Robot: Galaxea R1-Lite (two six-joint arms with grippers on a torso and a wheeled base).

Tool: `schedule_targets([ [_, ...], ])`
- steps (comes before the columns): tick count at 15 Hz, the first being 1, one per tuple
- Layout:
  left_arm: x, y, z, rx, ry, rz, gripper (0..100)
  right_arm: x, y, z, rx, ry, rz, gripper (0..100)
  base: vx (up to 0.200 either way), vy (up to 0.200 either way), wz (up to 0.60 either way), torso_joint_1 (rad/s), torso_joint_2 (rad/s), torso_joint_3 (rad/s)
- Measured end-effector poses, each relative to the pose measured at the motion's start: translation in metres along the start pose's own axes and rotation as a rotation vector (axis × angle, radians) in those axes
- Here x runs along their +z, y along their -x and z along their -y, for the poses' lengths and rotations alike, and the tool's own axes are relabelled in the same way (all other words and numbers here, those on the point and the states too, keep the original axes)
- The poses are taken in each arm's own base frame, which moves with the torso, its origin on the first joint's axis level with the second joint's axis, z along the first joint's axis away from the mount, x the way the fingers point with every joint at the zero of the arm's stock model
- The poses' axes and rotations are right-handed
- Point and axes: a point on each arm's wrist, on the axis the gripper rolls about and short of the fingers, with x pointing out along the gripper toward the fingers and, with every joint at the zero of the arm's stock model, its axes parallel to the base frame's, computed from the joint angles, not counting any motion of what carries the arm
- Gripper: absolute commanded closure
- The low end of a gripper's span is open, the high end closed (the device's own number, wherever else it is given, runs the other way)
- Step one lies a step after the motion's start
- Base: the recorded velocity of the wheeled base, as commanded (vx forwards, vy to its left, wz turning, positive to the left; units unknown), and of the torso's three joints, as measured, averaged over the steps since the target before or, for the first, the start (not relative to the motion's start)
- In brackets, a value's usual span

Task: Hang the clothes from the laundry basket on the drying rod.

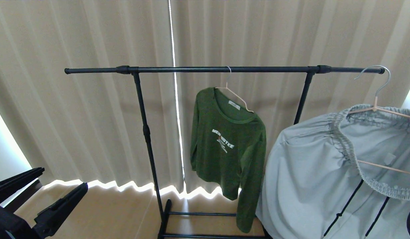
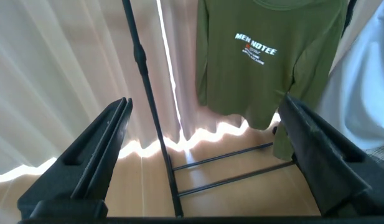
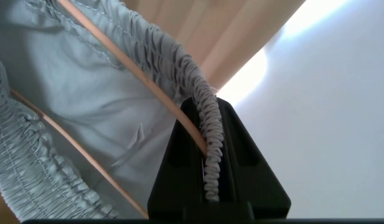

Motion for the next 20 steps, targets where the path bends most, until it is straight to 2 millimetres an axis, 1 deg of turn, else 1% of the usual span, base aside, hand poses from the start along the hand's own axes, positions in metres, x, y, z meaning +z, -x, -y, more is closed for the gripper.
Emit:
schedule_targets([
  [9, -0.001, 0.000, 0.000, 0.000, -0.001, -0.006, 0, 0.000, -0.003, -0.003, 0.017, -0.048, -0.003, 100, 0.200, 0.000, 0.00, 0.008, 0.00, 0.001],
  [14, -0.002, 0.000, 0.000, 0.000, -0.001, -0.007, 0, 0.006, -0.020, -0.008, 0.013, -0.086, 0.036, 100, 0.000, 0.000, 0.00, 0.000, 0.00, 0.000],
  [17, -0.002, 0.000, 0.000, 0.000, -0.001, -0.007, 0, 0.016, -0.035, -0.020, 0.045, -0.113, 0.059, 100, 0.000, 0.000, 0.00, 0.000, 0.00, 0.000],
  [20, -0.001, 0.000, 0.000, 0.001, -0.001, -0.006, 0, 0.023, -0.055, -0.034, 0.085, -0.119, 0.039, 100, 0.000, 0.000, 0.00, 0.000, 0.00, 0.000],
])
